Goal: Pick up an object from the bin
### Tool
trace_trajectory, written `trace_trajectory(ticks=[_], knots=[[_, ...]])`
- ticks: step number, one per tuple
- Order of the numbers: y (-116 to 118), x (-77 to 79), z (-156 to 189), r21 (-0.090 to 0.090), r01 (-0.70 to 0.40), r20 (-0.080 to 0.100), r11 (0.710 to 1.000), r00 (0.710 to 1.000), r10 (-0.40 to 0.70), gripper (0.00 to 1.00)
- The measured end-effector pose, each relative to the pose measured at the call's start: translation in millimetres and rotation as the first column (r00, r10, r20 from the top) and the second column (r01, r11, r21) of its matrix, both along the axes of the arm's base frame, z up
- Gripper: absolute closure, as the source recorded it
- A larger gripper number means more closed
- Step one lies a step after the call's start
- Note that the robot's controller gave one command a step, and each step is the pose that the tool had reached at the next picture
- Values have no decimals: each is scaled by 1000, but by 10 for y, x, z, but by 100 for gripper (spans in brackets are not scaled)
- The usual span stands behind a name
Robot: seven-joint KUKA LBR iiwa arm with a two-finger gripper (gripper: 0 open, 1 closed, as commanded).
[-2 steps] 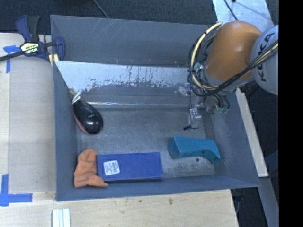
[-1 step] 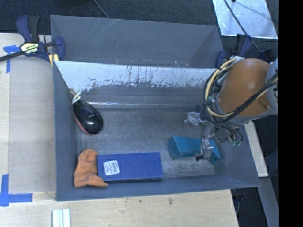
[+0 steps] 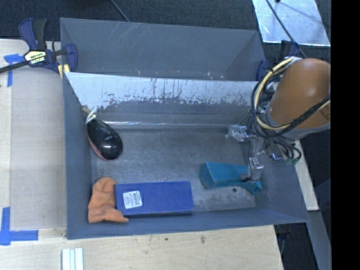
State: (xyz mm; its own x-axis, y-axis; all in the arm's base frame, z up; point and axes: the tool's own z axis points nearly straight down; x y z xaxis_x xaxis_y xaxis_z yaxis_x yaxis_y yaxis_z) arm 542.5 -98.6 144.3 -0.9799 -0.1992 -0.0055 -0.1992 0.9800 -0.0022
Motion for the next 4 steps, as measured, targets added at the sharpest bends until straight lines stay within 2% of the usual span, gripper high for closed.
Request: trace_trajectory(ticks=[1,2,4], knots=[[-77,-162,-622,2,240,-1,971,971,-240,0],[-96,-122,-736,0,151,-5,989,989,-151,100],[-95,-129,-708,0,151,-5,988,988,-151,100]])
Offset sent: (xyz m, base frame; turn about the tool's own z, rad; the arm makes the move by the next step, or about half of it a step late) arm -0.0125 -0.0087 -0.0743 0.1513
